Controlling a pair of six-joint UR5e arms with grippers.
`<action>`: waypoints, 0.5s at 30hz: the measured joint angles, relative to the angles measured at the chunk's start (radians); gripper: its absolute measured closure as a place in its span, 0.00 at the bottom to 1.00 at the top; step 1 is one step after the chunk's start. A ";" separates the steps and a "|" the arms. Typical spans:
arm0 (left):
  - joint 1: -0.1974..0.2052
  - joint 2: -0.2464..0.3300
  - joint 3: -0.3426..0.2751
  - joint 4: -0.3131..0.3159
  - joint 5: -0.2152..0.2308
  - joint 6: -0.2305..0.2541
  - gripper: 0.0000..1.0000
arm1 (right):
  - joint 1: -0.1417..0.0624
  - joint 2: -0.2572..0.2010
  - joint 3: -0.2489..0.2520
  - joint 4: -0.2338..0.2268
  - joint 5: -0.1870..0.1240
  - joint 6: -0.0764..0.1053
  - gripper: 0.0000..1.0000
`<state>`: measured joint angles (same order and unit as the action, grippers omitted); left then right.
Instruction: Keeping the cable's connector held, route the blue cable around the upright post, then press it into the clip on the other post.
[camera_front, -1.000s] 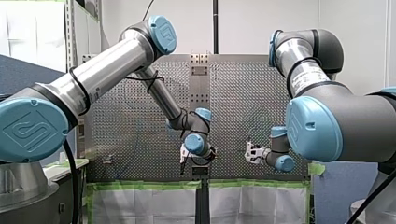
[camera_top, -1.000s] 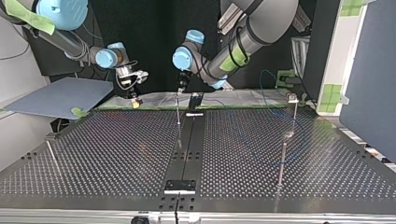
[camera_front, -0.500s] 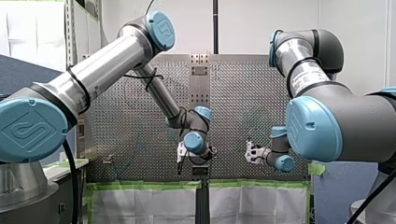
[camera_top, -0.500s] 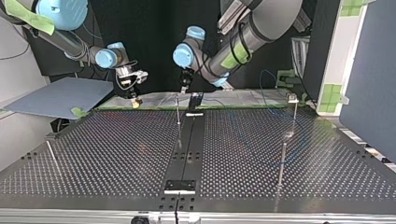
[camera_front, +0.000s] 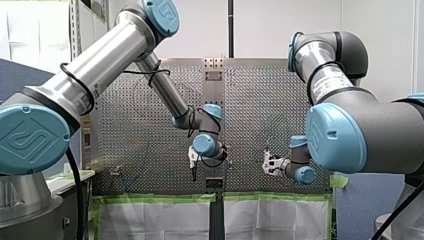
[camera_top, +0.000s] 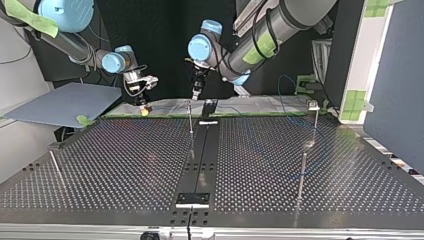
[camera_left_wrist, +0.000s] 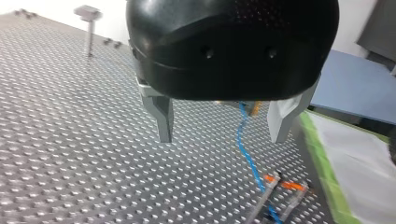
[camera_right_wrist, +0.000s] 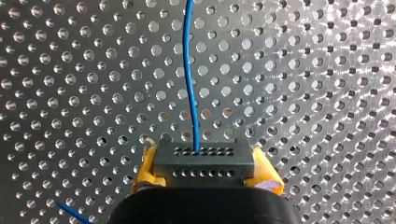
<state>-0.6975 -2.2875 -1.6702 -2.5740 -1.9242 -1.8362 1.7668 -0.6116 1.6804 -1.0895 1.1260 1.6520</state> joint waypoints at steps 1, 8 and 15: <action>-0.001 0.008 -0.008 0.006 0.000 -0.008 0.00 | 0.000 0.000 0.000 0.000 0.002 0.000 1.00; -0.011 0.063 -0.063 -0.012 -0.014 -0.062 0.00 | -0.005 0.000 0.000 0.008 0.043 -0.004 1.00; -0.020 0.121 -0.121 -0.061 -0.053 -0.080 0.00 | -0.006 0.000 0.001 0.026 0.104 -0.024 1.00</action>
<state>-0.7176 -2.1665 -1.7911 -2.6346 -1.9769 -1.9165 1.7606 -0.6116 1.6816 -1.0630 1.2300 1.6283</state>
